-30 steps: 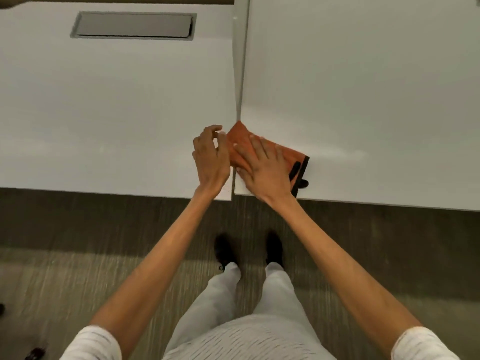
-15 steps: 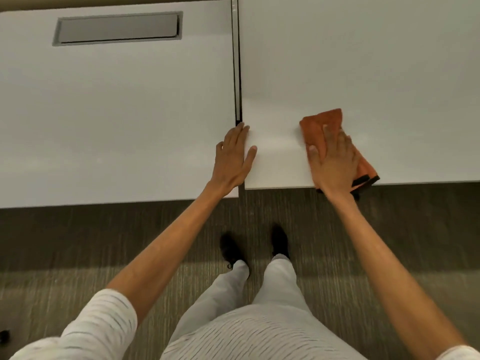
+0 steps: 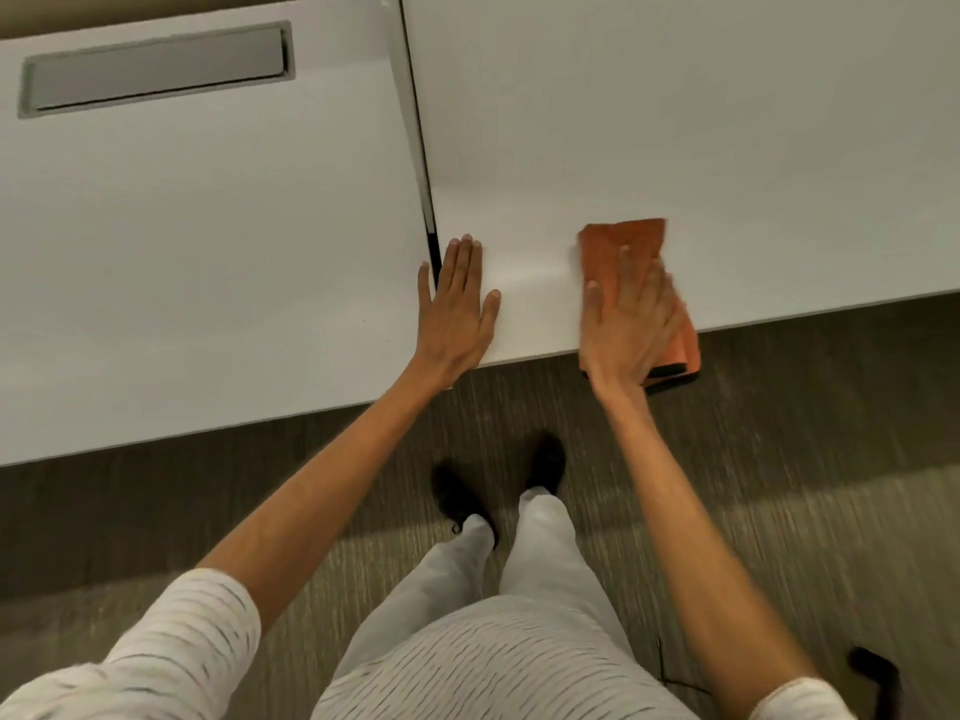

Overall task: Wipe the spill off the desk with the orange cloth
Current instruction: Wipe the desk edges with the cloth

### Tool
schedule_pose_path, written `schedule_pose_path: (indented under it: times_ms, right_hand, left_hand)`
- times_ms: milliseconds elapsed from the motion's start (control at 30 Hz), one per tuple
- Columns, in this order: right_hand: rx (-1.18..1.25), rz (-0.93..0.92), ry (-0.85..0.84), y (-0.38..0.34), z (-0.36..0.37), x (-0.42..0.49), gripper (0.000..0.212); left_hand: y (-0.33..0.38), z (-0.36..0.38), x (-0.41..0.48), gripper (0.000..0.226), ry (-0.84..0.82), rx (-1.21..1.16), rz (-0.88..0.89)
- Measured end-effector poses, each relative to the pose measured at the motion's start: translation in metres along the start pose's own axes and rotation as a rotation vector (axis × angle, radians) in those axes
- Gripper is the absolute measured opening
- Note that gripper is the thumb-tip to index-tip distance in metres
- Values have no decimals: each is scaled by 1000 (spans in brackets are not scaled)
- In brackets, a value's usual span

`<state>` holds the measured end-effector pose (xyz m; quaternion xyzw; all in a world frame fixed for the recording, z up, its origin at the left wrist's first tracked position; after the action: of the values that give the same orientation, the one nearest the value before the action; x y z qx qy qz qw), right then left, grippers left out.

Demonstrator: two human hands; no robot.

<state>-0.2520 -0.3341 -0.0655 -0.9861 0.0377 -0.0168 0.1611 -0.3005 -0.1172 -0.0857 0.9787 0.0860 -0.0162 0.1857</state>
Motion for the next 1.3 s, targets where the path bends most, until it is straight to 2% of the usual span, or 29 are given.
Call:
schedule_pose_path:
  times_ms: [67,167,333,600,800,933,1000,1133,1233,1300]
  right_hand:
    - [-9,-122,-33,-21,6,-15,57]
    - [26,-238,-97,-4,-1,1,58]
    - [43,-74,-81,55,-22,67,61]
    - [7,-55,-141,9,-1,107,67]
    - [80,-435,-311,-91,26,59,62]
    - [119,-588,-378,-65,15,33,59]
    - [113,-567,-358,-30,5,50,59]
    - [111,-412,-312,22,-7,111,59]
    - [80,-331,-266,22,-9,126,61]
    - [55,-388,-278,2,-4,110,62]
  left_hand:
    - [-2,-1,0,63,-3,-17,-14]
    - [-1,-2,0,62,-2,-35,-4]
    - [-5,-3,-2,61,-10,-100,-11]
    - [-3,-4,-2,58,-3,-210,-54]
    - [-4,-14,-1,57,54,-364,-148]
    - [-6,-18,0,63,44,-467,-231]
    - [-5,-18,0,63,25,-461,-238]
    - [2,-16,-1,58,61,-445,-298]
    - [17,-15,2,62,116,-449,-371]
    - [24,-18,3,64,184,-467,-439]
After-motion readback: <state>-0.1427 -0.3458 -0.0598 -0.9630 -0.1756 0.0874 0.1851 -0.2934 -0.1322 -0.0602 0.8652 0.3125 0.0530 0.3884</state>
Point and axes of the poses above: each hand's wrist, its own x-axis towards the middle knuckle, its own z-axis out of the palm, y = z × x, the point moved 8 cm from there along x, towards the middle knuckle
